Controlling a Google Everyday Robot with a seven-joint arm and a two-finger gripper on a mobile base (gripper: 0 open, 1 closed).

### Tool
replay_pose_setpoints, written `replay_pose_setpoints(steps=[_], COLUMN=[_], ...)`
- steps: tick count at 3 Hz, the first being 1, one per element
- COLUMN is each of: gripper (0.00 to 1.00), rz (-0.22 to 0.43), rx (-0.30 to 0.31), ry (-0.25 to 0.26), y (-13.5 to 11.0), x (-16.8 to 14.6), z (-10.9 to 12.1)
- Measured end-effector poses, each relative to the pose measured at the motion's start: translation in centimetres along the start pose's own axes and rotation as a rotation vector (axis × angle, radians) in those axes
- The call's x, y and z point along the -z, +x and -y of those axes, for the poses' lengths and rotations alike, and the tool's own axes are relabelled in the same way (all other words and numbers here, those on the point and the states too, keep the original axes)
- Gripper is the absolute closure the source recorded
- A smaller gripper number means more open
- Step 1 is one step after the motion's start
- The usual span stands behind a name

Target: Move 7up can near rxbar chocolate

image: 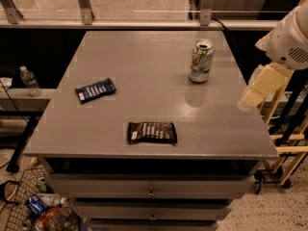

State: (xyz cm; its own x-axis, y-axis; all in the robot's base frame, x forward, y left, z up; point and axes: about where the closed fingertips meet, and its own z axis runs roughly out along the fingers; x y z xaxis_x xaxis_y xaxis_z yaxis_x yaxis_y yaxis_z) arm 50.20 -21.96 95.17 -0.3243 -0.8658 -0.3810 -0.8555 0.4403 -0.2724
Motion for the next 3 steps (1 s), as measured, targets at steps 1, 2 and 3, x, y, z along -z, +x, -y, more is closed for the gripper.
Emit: replay_pose_setpoints(steps=[1,2,3], gripper=[0.0,0.0,0.0], rz=[0.072,0.126,0.175], rx=[-0.085,-0.146,-0.187], ry=[0.037,0.083,0.116], y=[-0.4,-0.3,-0.5], x=[-2.8,-5.0,-7.1], z=[2.0,3.8,5.6])
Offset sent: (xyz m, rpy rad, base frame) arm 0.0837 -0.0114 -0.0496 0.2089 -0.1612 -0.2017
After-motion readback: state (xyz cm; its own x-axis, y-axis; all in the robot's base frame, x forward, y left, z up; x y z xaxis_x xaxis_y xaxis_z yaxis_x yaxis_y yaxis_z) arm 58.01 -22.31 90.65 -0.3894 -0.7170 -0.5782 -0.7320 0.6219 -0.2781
